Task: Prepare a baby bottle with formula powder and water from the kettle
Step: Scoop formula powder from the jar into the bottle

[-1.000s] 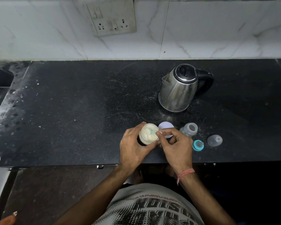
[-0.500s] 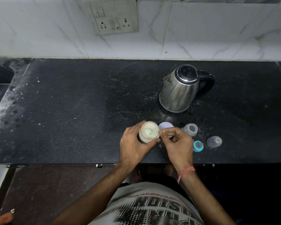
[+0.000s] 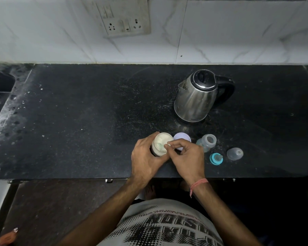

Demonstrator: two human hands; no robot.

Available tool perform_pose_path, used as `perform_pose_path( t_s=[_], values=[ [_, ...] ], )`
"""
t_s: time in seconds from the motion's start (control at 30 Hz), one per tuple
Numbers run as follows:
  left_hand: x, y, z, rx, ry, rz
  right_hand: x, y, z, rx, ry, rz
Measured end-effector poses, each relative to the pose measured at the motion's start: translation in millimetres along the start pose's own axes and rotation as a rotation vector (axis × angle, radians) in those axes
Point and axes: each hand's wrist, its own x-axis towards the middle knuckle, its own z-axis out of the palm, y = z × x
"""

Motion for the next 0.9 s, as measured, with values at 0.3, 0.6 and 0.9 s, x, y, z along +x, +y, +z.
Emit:
perform_pose_path(
  t_s=[0.3,0.6,0.9],
  values=[
    [1,0,-1,0.030,-0.022,0.028,0,12,-11,0.346,0.089,0.259],
    [-2,4,-1,0.027,-0.001,-0.005,-7,12,-15,0.312,0.085,0.169],
    [-3,7,-2,0.041,-0.001,-0.029,-9,16,-12,0.307,0.099,0.151]
  ],
)
